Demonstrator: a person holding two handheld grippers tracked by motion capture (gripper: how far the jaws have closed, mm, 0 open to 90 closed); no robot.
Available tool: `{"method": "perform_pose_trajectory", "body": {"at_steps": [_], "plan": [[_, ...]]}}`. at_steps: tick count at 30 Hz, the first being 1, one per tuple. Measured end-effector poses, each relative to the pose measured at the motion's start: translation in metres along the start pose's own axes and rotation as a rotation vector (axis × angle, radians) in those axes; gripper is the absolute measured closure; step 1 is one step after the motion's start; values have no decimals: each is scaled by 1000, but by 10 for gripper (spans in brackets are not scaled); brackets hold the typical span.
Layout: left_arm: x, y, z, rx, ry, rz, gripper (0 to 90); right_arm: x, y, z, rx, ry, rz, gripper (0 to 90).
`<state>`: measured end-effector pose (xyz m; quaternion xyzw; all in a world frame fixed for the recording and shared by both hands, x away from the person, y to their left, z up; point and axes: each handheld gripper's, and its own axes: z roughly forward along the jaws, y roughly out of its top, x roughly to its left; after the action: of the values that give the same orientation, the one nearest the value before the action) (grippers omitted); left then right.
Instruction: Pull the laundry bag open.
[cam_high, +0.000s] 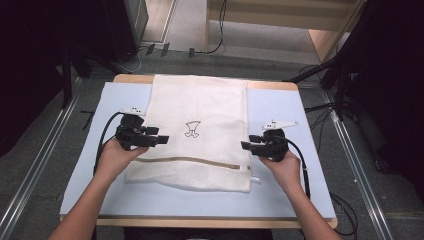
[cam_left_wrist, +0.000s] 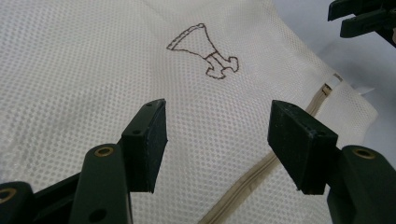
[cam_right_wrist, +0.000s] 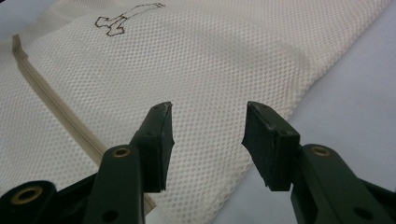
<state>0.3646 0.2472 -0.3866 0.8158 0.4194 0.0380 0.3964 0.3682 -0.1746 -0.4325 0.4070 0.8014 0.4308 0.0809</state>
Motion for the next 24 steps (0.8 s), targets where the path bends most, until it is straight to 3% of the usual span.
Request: {"method": "perform_pose_trajectory", "body": {"at_steps": [15, 18, 24], "plan": [[-28, 9, 22, 21, -45, 62, 398, 15, -22, -6, 36, 17, -10, 659], [-33, 11, 27, 29, -56, 77, 398, 15, -25, -6, 43, 38, 7, 693], [-43, 15, 38, 46, -73, 94, 399, 19, -33, -3, 74, 26, -25, 781]]}}
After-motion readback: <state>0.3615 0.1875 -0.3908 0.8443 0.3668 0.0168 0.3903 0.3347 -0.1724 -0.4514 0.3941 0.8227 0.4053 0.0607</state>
